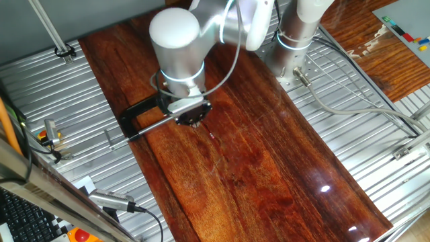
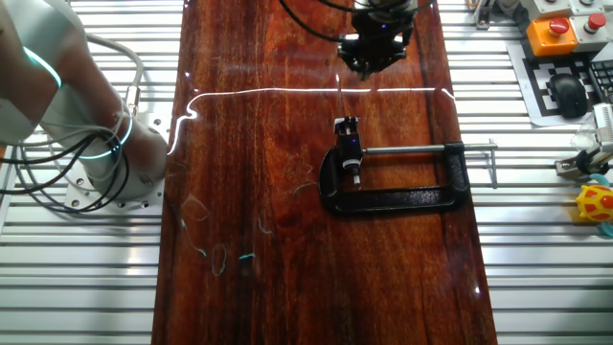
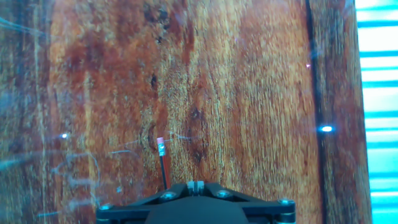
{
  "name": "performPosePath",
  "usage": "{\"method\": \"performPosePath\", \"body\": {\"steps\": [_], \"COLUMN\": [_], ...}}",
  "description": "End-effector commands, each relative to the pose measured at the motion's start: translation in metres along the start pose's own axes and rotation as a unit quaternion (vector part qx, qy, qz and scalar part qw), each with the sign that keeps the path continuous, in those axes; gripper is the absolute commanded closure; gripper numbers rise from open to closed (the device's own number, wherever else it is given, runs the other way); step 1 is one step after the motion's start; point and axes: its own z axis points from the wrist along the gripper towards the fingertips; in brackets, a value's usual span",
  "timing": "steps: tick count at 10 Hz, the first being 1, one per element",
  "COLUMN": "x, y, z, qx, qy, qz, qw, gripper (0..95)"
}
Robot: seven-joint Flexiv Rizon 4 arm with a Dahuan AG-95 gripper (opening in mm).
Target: Insert the pencil into the pencil sharpener
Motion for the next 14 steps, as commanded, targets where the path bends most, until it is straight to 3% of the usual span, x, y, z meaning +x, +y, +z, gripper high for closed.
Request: {"method": "performPosePath", "body": {"steps": [1, 2, 4, 5, 7, 9, 10, 12, 14], "x": [0.0, 0.0, 0.003, 0.02, 0.065, 0.098, 0.093, 0.068, 0.068], "y": [0.001, 0.001, 0.001, -0.006, -0.036, -0.057, -0.052, -0.042, -0.042], "z": [0.0, 0.0, -0.002, -0.006, -0.008, -0.009, -0.005, 0.005, 0.005], "qx": [0.001, 0.001, 0.002, 0.003, -0.001, -0.004, -0.002, -0.001, 0.003], "qy": [-0.024, -0.022, -0.017, -0.013, -0.018, -0.02, -0.017, -0.019, -0.019], "qz": [0.106, 0.13, 0.134, 0.119, 0.06, 0.028, 0.043, 0.074, 0.13], "qw": [0.9941, 0.9913, 0.9909, 0.9928, 0.9981, 0.9994, 0.9989, 0.9971, 0.9913], "gripper": [95.0, 95.0, 95.0, 95.0, 95.0, 95.0, 95.0, 95.0, 95.0]}}
